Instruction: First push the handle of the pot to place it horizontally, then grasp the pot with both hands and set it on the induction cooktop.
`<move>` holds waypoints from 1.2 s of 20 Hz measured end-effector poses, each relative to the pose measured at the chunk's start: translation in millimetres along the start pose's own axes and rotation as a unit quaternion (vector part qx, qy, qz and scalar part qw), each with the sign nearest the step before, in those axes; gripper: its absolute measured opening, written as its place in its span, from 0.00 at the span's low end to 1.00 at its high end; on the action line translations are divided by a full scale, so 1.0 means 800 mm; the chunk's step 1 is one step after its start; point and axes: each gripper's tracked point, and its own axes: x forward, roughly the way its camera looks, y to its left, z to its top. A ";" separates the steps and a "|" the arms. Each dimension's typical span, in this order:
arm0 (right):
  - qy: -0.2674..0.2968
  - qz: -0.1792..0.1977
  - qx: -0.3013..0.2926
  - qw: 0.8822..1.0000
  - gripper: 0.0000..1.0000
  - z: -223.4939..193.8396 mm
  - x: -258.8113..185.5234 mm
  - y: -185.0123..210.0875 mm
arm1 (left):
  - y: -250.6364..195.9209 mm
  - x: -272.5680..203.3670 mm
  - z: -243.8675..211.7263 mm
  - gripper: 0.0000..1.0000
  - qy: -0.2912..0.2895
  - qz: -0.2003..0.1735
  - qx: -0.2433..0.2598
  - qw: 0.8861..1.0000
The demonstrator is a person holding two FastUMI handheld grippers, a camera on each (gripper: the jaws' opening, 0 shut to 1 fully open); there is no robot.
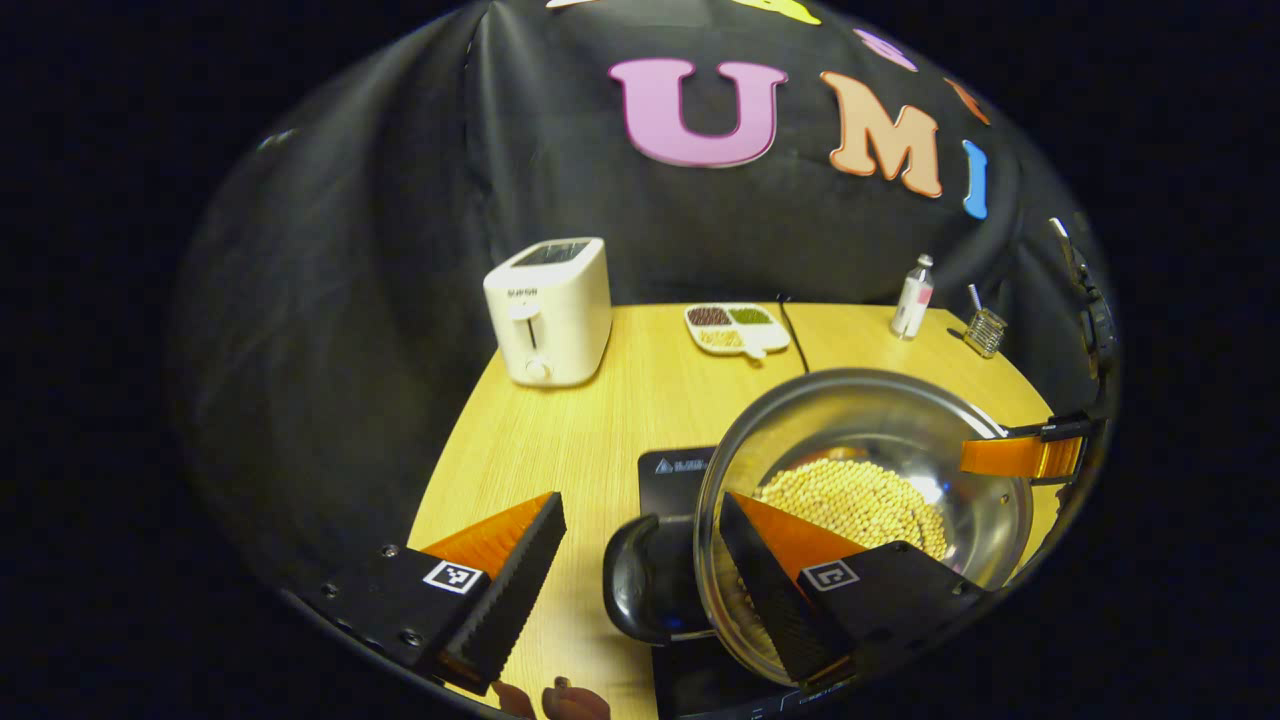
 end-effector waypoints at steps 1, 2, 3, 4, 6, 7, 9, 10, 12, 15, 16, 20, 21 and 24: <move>-0.011 0.001 -0.005 1.000 1.00 0.008 -0.002 0.000 | -0.003 -0.001 0.013 0.99 -0.016 -0.002 0.009 1.000; -0.026 0.003 -0.010 1.000 1.00 0.018 -0.007 0.001 | -0.006 -0.006 0.031 1.00 -0.034 -0.002 0.020 0.999; -0.042 0.006 -0.014 0.999 1.00 0.031 -0.013 0.003 | -0.008 -0.010 0.051 1.00 -0.058 0.001 0.026 0.998; -0.061 0.011 -0.016 0.998 1.00 0.047 -0.022 0.005 | -0.011 -0.015 0.070 0.99 -0.080 0.003 0.028 0.996; -0.093 0.019 -0.016 0.995 1.00 0.079 -0.041 0.009 | -0.019 -0.030 0.108 0.99 -0.120 0.004 0.030 0.992; -0.105 0.024 -0.014 0.994 1.00 0.093 -0.054 0.010 | -0.023 -0.041 0.128 0.99 -0.138 0.006 0.029 0.990; -0.144 0.034 -0.018 0.989 1.00 0.126 -0.089 0.008 | -0.039 -0.073 0.170 0.99 -0.189 -0.004 0.022 0.982; -0.165 0.034 -0.025 0.985 1.00 0.142 -0.107 0.001 | -0.055 -0.089 0.189 1.00 -0.211 -0.016 0.016 0.977; -0.199 0.026 -0.042 0.979 0.99 0.166 -0.145 -0.021 | -0.103 -0.124 0.222 0.96 -0.252 -0.057 -0.002 0.966; -0.244 0.014 -0.053 0.968 0.93 0.186 -0.196 -0.057 | -0.168 -0.176 0.249 0.96 -0.297 -0.083 -0.039 0.951; -0.259 0.015 -0.052 0.964 0.94 0.192 -0.212 -0.069 | -0.185 -0.187 0.250 0.96 -0.304 -0.088 -0.041 0.948; -0.285 0.025 -0.072 0.955 0.94 0.195 -0.260 -0.122 | -0.251 -0.216 0.238 0.96 -0.305 -0.072 -0.054 0.948; -0.295 0.029 -0.081 0.952 0.94 0.198 -0.271 -0.132 | -0.267 -0.222 0.234 0.96 -0.302 -0.071 -0.058 0.949; -0.311 0.046 -0.102 0.944 0.94 0.193 -0.297 -0.161 | -0.316 -0.235 0.224 0.96 -0.300 -0.050 -0.063 0.950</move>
